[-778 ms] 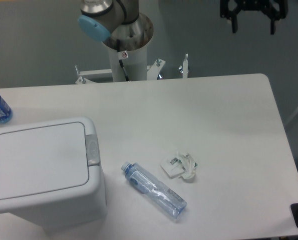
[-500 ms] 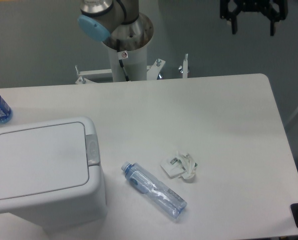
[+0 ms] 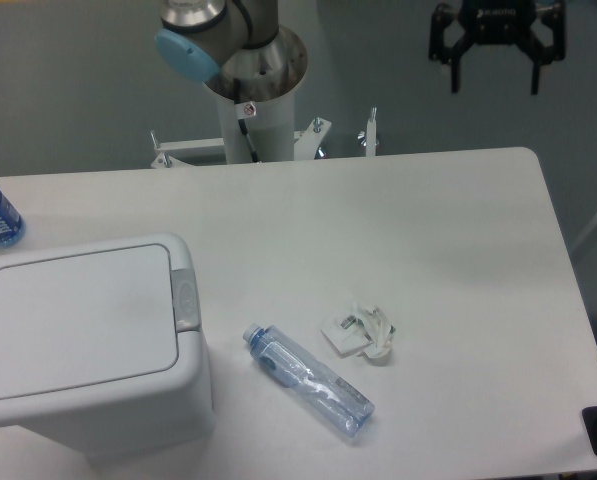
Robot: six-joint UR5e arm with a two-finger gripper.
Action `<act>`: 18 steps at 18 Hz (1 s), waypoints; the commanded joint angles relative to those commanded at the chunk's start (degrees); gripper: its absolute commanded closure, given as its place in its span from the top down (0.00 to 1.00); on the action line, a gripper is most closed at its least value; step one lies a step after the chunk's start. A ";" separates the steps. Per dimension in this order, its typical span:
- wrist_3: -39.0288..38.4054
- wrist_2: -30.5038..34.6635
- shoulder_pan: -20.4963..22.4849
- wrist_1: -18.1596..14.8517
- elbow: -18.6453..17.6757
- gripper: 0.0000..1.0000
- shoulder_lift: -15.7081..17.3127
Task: Open the trash can
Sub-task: 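Move the open gripper from its raised pose toward the table, then lower the gripper onto the grey tab at the trash can's lid edge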
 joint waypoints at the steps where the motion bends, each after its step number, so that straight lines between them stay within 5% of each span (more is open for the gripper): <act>1: -4.39 -1.59 -1.14 0.44 -0.17 1.00 -0.09; 4: -14.43 -4.06 -6.76 1.75 -0.09 1.00 -1.84; 10: -32.28 -3.89 -16.44 14.93 -0.35 1.00 -8.08; 18: -43.81 -3.89 -23.20 21.79 -0.62 1.00 -11.60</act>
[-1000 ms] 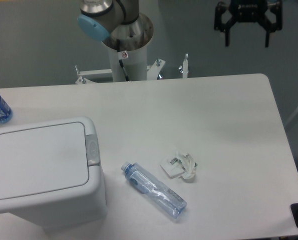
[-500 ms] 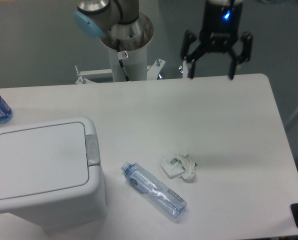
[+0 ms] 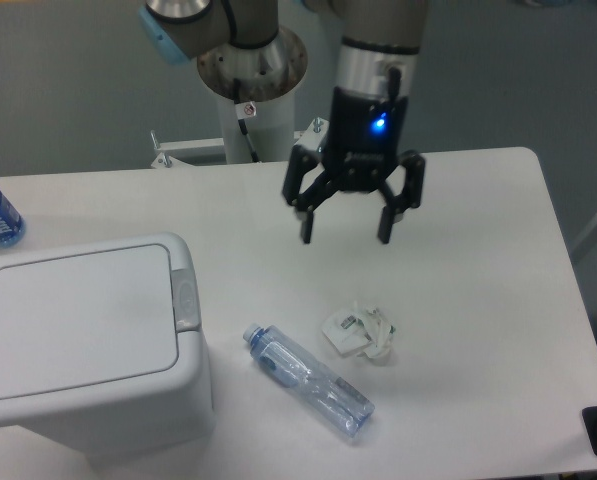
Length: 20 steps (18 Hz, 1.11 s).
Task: Open the trash can
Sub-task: 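Lower the gripper onto the grey tab at the trash can's lid edge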
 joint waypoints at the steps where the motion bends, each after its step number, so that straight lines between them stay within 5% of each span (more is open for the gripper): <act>1: -0.17 0.00 -0.53 0.09 0.52 1.00 -0.44; 20: -3.61 0.35 -8.53 1.50 2.55 1.00 -3.43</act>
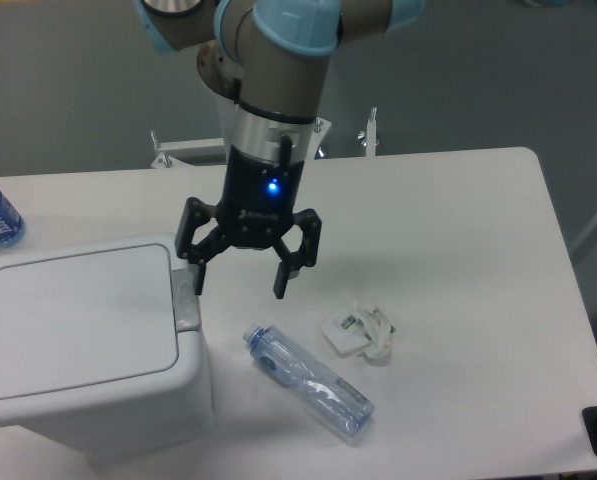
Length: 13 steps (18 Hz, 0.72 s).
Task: Open the trash can
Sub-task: 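Lower the gripper onto the grey tab at the trash can's lid edge, then press down on the grey tab with the gripper finger to pop the lid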
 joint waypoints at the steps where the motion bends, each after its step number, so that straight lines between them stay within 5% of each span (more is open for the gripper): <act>1: -0.17 0.09 0.08 -0.08 0.18 1.00 0.00; 13: 0.09 0.53 0.08 0.09 -1.05 1.00 0.44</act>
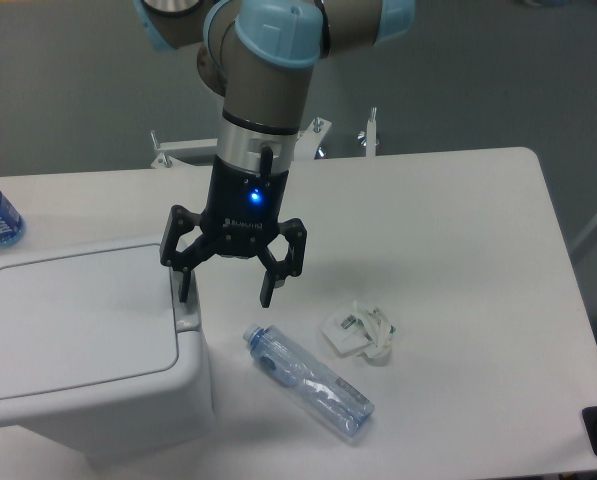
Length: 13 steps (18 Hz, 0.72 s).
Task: Open the trash can
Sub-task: 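Press down on the grey tab with the gripper finger to pop the lid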
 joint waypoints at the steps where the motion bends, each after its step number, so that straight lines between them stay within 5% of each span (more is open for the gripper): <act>1: 0.00 0.00 0.00 0.00 0.00 1.00 -0.09; 13: 0.18 -0.09 0.00 0.35 0.09 1.00 -0.44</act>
